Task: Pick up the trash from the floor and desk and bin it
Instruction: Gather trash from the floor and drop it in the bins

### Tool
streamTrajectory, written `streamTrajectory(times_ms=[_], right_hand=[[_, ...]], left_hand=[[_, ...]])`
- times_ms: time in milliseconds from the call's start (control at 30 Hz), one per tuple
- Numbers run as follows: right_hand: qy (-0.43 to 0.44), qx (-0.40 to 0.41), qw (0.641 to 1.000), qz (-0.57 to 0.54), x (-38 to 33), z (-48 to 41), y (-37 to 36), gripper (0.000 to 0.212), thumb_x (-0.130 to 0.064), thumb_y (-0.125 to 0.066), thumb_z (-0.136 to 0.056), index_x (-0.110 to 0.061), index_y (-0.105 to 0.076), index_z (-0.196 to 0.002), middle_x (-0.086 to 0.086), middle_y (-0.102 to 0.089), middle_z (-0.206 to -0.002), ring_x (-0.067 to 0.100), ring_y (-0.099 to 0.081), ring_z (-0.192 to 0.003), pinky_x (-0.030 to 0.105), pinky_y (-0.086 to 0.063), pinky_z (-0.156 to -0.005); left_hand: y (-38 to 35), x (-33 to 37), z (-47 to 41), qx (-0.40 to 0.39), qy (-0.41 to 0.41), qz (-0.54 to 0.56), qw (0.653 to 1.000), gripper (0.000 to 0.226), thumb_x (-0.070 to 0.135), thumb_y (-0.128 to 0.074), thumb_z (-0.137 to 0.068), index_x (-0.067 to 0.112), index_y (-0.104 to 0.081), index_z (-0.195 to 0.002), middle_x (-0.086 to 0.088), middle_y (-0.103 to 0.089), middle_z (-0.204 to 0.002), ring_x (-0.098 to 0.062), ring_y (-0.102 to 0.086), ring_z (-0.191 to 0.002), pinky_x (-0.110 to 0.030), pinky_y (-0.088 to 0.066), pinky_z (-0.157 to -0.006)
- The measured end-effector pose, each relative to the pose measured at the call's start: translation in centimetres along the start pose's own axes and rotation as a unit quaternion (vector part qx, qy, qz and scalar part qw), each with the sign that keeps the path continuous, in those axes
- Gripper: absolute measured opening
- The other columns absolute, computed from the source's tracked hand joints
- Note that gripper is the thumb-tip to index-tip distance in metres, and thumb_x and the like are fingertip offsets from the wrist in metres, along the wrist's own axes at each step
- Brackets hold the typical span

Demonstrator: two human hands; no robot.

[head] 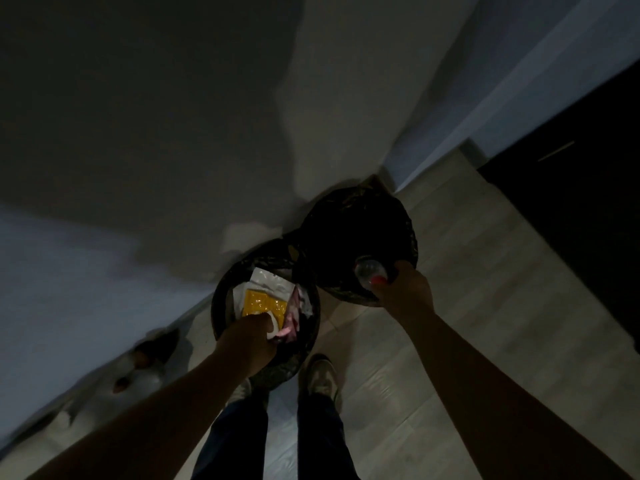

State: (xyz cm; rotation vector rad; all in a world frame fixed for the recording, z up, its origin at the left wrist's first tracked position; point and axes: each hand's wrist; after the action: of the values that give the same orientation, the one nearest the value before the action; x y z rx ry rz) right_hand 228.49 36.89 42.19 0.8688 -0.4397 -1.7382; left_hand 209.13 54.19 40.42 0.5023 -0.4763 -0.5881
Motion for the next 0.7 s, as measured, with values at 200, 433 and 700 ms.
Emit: streamTrajectory(times_ms=[200,433,700], right_hand=[[0.020,-0.019,0.999,0.038,-1.1,1.4,0.7,0.040,-0.018,-0.064,-0.085,-0.006,-0.053,-0.121,0.016,-0.060,-0.115,0.034,-0.057,-0.105,0.032,-0.045,-0.079],[0.070,-0.039,0.992,0.095,-1.1,7.4,4.3,0.023,-0.021,-0.061,-0.086,-0.009,-0.059,-0.106,0.012,-0.061,-0.107,0.031,-0.059,-0.103,0.040,-0.050,-0.088],[0.195,-0.094,0.953,0.212,-3.0,16.5,9.0,0.053,-0.031,-0.056,-0.092,-0.017,-0.039,-0.140,0.004,-0.049,-0.137,0.019,-0.045,-0.126,0.029,-0.040,-0.100]], left_hand=[[1.5,1.2,0.8,0.023,-0.024,-0.004,0.999,0.037,0.032,-0.062,-0.088,0.011,-0.055,-0.118,-0.008,-0.062,-0.117,-0.023,-0.059,-0.109,-0.029,-0.048,-0.087],[4.8,3.3,6.3,0.052,-0.050,-0.026,0.997,0.033,0.033,-0.057,-0.091,0.015,-0.053,-0.118,-0.005,-0.063,-0.114,-0.018,-0.060,-0.103,-0.020,-0.042,-0.076],[8.7,5.8,17.2,0.093,-0.050,0.006,0.994,0.038,0.029,-0.056,-0.092,0.016,-0.052,-0.128,-0.004,-0.060,-0.123,-0.017,-0.057,-0.112,-0.022,-0.045,-0.090]])
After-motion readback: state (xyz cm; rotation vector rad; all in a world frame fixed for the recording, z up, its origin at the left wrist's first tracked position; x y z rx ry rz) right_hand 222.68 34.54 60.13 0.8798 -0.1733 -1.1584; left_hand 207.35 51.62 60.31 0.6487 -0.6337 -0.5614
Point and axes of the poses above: each hand's wrist, its own z-axis away from the middle knuckle, its own y-axis out of the back of the hand, x = y × z
